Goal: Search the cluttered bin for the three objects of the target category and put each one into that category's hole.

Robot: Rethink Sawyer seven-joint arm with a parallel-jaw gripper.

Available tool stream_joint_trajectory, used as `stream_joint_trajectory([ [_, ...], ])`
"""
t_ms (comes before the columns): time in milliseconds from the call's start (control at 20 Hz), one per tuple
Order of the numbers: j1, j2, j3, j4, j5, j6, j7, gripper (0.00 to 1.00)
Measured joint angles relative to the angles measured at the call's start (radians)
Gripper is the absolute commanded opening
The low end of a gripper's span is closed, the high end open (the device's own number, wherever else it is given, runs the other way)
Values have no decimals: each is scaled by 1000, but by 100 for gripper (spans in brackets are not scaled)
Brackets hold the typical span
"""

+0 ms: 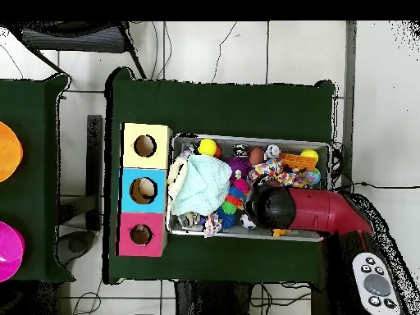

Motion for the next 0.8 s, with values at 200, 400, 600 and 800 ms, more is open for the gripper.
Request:
stream_joint_trajectory([
  [200,-22,49,-1,-14,-30,-11,0,100],
  [400,-35,101,-4,-29,-65,-45,0,100],
  [600,-47,145,-7,-43,-99,-97,0,100],
  [800,-74,170,-7,-51,-117,-129,0,100],
])
